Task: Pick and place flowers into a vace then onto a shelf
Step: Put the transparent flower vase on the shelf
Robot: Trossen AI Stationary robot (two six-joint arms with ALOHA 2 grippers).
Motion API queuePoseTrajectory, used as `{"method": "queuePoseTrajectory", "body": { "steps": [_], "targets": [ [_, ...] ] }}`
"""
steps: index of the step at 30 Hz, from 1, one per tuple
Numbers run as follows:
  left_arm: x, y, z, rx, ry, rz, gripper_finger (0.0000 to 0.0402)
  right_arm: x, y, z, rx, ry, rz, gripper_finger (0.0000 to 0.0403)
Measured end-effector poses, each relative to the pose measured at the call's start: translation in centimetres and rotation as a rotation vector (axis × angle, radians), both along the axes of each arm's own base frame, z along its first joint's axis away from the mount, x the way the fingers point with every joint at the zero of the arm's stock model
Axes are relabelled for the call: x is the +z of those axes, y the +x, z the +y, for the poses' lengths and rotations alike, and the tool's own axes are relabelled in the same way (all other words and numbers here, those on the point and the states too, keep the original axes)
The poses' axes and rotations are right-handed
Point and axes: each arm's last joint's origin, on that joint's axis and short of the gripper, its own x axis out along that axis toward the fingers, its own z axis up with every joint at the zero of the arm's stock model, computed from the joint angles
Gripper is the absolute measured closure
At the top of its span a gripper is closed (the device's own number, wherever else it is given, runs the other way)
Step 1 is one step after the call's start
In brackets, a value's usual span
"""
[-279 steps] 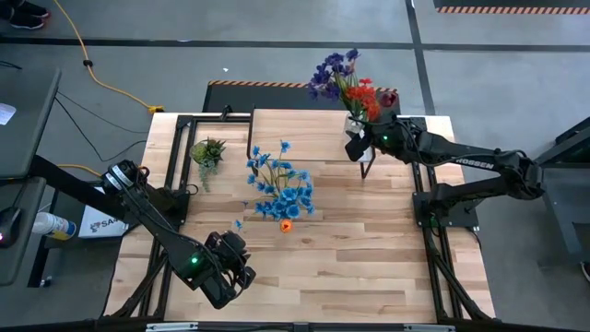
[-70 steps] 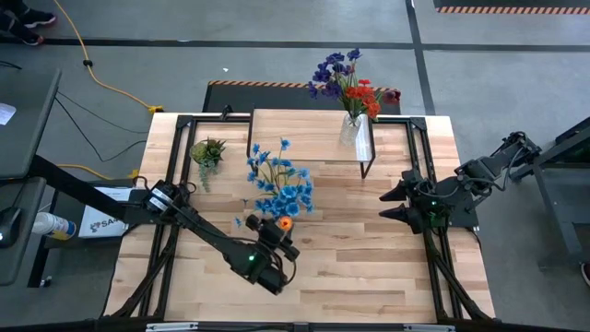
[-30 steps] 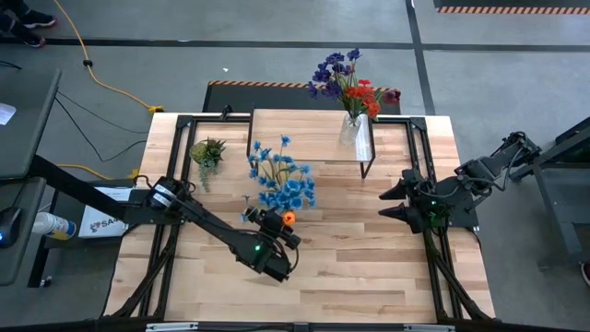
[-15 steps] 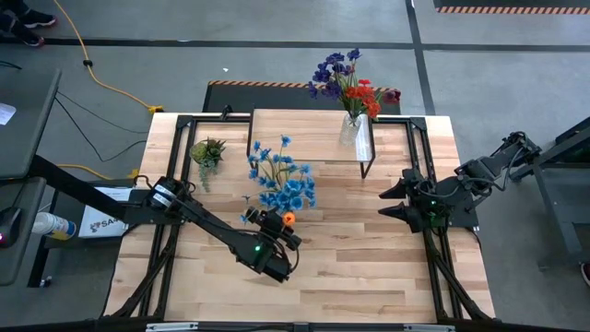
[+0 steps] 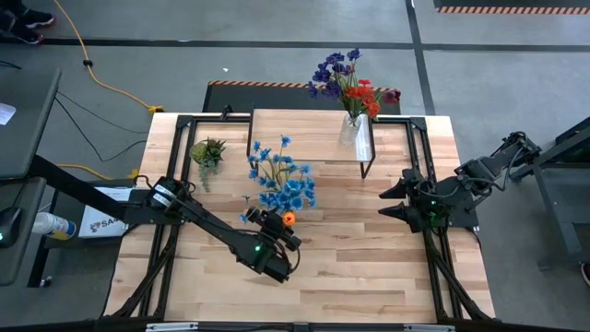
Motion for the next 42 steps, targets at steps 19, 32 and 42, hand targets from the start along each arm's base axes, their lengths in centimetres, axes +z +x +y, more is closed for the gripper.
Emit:
{"method": "queuePoseTrajectory", "body": {
  "steps": [19, 32, 42],
  "targets": [
    [-0.02, 0.07, -0.07, -0.005, -0.011, 0.002, 0.0147, 0.0, 0.0, -0.01, -0.002, -0.001, 0.0, 0.0137],
    [-0.14, 0.07, -0.12, -0.025, -0.024, 0.054, 0.0146, 0.0, 0.0, -0.01, -0.002, -0.001, 0.0, 0.0137],
    [-0.07, 0.08, -0.09, -0.023, -0.004, 0.043, 0.0078, 0.0, 0.0, -0.01, -0.002, 0.0, 0.0, 0.0137]
  ]
}}
